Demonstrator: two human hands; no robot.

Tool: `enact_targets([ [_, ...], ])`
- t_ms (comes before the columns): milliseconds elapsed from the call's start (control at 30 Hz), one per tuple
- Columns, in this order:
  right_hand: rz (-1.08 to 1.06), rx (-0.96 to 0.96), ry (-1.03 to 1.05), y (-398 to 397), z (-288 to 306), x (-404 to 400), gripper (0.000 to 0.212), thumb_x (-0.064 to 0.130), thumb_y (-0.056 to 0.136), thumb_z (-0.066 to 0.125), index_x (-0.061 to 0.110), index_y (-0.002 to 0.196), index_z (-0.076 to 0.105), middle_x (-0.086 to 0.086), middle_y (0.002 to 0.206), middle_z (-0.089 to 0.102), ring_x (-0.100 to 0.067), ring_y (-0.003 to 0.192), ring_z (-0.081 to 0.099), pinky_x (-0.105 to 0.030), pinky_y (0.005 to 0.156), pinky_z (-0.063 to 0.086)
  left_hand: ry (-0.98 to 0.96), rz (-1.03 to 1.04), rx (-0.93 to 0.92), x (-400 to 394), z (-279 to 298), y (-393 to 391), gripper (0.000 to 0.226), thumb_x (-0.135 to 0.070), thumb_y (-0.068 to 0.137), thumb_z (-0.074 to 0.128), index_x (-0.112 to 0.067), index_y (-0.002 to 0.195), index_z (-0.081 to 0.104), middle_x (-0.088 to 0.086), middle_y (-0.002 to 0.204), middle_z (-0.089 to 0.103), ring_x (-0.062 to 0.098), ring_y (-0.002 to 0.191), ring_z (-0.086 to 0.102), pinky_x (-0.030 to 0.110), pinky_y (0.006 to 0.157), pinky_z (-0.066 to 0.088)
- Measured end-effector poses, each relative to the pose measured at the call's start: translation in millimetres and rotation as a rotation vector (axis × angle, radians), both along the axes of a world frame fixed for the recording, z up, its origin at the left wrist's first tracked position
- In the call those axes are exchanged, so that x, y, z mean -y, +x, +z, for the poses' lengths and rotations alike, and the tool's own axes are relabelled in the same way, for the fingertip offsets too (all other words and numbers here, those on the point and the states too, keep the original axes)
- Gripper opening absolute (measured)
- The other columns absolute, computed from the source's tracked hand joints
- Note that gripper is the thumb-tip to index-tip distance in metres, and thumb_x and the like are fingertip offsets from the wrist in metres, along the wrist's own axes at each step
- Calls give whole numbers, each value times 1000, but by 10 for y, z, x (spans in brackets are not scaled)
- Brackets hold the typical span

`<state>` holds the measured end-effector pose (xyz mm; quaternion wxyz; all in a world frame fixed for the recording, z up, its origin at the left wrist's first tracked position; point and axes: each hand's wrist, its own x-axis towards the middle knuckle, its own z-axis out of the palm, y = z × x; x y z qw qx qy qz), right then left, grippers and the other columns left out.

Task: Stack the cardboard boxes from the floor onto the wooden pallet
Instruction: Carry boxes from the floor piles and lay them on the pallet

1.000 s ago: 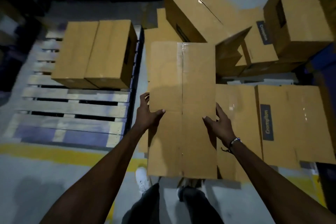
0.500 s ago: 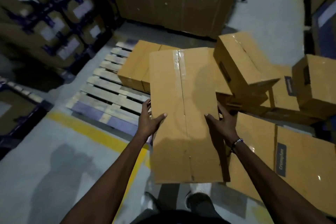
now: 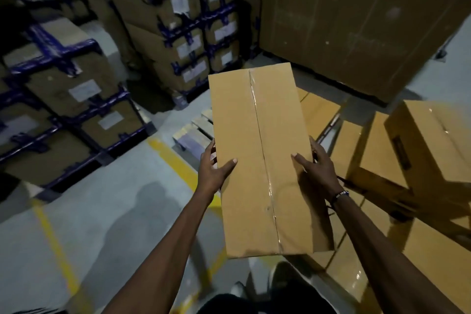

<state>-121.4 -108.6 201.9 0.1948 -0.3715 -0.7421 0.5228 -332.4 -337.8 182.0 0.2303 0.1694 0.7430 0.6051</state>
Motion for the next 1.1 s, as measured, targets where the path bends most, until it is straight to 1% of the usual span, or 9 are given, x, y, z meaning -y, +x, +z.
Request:
enact_targets([
  [100, 55, 11, 7, -400, 59, 4, 77, 35, 93, 74, 28, 159, 35, 2, 155, 45, -14, 135, 43, -43, 115, 39, 7, 54, 11, 83, 23, -298, 87, -33, 82, 91, -35, 155, 43, -6, 150, 52, 18, 129, 59, 35, 96, 56],
  [200, 115, 17, 22, -814, 58, -64, 75, 38, 93, 74, 31, 158, 36, 1, 156, 43, -16, 138, 43, -37, 112, 39, 12, 88, 10, 89, 13, -660, 81, -36, 80, 92, -40, 147, 47, -11, 146, 56, 12, 129, 58, 36, 98, 55],
  [300, 156, -9, 45, -1263, -35, -176, 69, 43, 94, 71, 34, 154, 40, 3, 152, 47, -13, 135, 47, -37, 112, 41, 3, 106, 2, 19, -12, -1089, 74, -38, 79, 91, -41, 140, 49, -12, 143, 57, 12, 129, 58, 38, 101, 53],
  [367, 146, -13, 30, -1597, -78, -257, 72, 47, 93, 71, 34, 156, 39, 3, 154, 45, -14, 135, 45, -36, 111, 39, 3, 109, -15, -80, -33, -1404, 70, -33, 82, 90, -37, 138, 49, -11, 141, 57, 15, 129, 58, 40, 103, 52],
  [467, 105, -20, -23, -2143, -148, -420, 73, 42, 95, 72, 32, 158, 36, 4, 157, 40, -12, 134, 41, -32, 108, 36, 2, 108, -42, -292, -69, -1953, 66, -29, 83, 89, -31, 137, 51, -9, 139, 58, 15, 128, 59, 42, 106, 53],
  [600, 66, -13, -51, -2882, -174, -735, 77, 43, 93, 72, 30, 159, 34, 2, 159, 40, -19, 141, 41, -31, 107, 35, -19, 103, -43, -614, -7, -2674, 64, -30, 84, 88, -31, 136, 50, -10, 139, 57, 16, 128, 57, 41, 106, 50],
  [733, 42, 9, -35, -3521, -70, -1076, 76, 41, 95, 70, 29, 159, 31, 0, 160, 38, -19, 141, 40, -28, 106, 33, -38, 86, -55, -984, 153, -3308, 62, -27, 87, 85, -29, 137, 49, -11, 137, 55, 17, 126, 56, 40, 103, 50],
  [967, 6, -8, -17, -4259, 43, -1536, 71, 39, 95, 70, 31, 157, 36, 3, 155, 43, -9, 128, 43, -26, 103, 35, -36, 34, -14, -1573, 294, -4161, 63, -28, 86, 85, -36, 135, 47, -9, 136, 55, 19, 126, 58, 42, 98, 53],
  [1100, -32, 5, -20, -4602, 8, -1708, 69, 42, 96, 70, 36, 156, 37, 3, 155, 43, -10, 128, 43, -31, 104, 36, -45, -1, -4, -1838, 279, -4587, 63, -25, 86, 85, -36, 136, 47, -7, 139, 55, 19, 127, 57, 39, 96, 52],
])
